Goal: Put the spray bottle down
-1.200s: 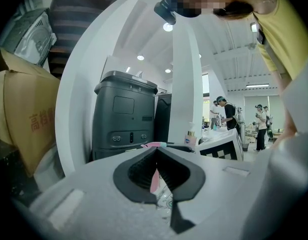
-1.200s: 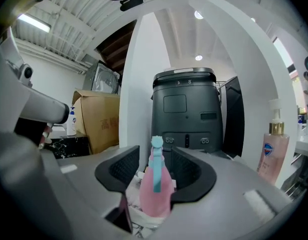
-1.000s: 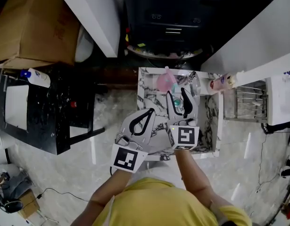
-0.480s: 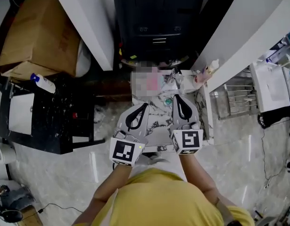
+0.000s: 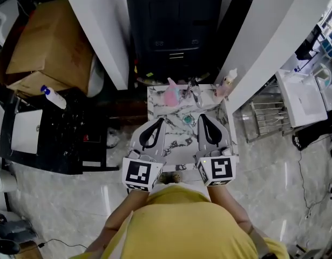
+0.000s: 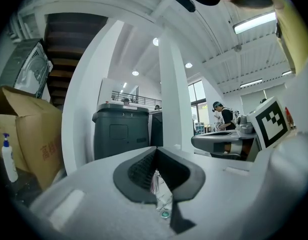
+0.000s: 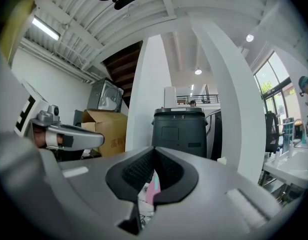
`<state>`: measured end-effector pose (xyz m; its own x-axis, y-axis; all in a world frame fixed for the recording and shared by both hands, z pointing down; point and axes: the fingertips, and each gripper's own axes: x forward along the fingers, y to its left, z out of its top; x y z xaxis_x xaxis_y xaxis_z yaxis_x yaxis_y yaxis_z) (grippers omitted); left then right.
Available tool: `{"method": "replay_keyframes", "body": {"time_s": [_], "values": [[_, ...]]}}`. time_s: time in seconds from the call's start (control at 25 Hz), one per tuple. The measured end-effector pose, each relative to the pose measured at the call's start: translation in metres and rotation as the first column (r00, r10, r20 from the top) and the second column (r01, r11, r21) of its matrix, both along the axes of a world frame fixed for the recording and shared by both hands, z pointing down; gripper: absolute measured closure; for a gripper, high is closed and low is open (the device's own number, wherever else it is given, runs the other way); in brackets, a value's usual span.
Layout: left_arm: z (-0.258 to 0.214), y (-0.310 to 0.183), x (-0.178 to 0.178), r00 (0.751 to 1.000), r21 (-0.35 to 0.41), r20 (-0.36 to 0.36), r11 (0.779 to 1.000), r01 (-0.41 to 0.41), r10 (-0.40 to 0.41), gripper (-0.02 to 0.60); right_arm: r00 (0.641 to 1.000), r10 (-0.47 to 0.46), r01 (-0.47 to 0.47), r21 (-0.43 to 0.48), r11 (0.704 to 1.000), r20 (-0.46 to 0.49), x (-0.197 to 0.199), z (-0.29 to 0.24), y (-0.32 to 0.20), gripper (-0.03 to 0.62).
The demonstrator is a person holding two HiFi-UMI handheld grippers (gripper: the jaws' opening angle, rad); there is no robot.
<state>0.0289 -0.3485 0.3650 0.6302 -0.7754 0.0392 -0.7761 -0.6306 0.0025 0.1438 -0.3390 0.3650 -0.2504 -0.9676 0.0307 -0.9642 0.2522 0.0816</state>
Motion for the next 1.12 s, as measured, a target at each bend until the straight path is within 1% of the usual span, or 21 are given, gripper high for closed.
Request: {"method": "replay_keyframes", "body": {"time_s": [0.12,0.24,0.36,0.64,0.84,0.92,1.12], "values": [[-0.01,0.008,0.0,1.0,0.001,-0.011,1.0,0.007,-0.007,0.579,1.0,0.003,-0.002,0.013,1.0,-0.008,0.003,-0.009,0.012,0.594],[-0.026,0.016,-0.001,1.0,0.024,-0.01,1.0,0.015,-0.015,0.578,1.0,0.003,-0.003,0.023,1.0,-0.013,0.004,-0.018,0.02,0.594],[-0.036,0.022,0.0,1.0,0.034,0.002,0.999,0.013,-0.013,0.578,1.0,-0.003,0.003,-0.002,1.0,-0.008,0.001,-0.019,0.028,0.594],[-0.029,0.02,-0.002,1.0,0.03,0.014,0.999,0.023,-0.024,0.579,1.0,-0.013,0.012,-0.03,0.999,-0.018,-0.006,-0.017,0.026,0.594],[-0.026,0.015,-0.005,1.0,0.033,0.009,0.999,0.028,-0.028,0.578,1.0,-0.014,0.014,-0.004,1.0,-0.013,-0.007,-0.018,0.023,0.594],[-0.025,0.013,-0.006,1.0,0.032,0.009,0.999,0.026,-0.026,0.578,1.0,-0.009,0.008,-0.03,1.0,-0.013,-0.007,-0.014,0.023,0.594],[-0.021,0.009,-0.006,1.0,0.028,0.006,0.999,0.02,-0.02,0.579,1.0,-0.001,0.0,-0.048,0.999,-0.016,-0.006,-0.01,0.019,0.594]]}}
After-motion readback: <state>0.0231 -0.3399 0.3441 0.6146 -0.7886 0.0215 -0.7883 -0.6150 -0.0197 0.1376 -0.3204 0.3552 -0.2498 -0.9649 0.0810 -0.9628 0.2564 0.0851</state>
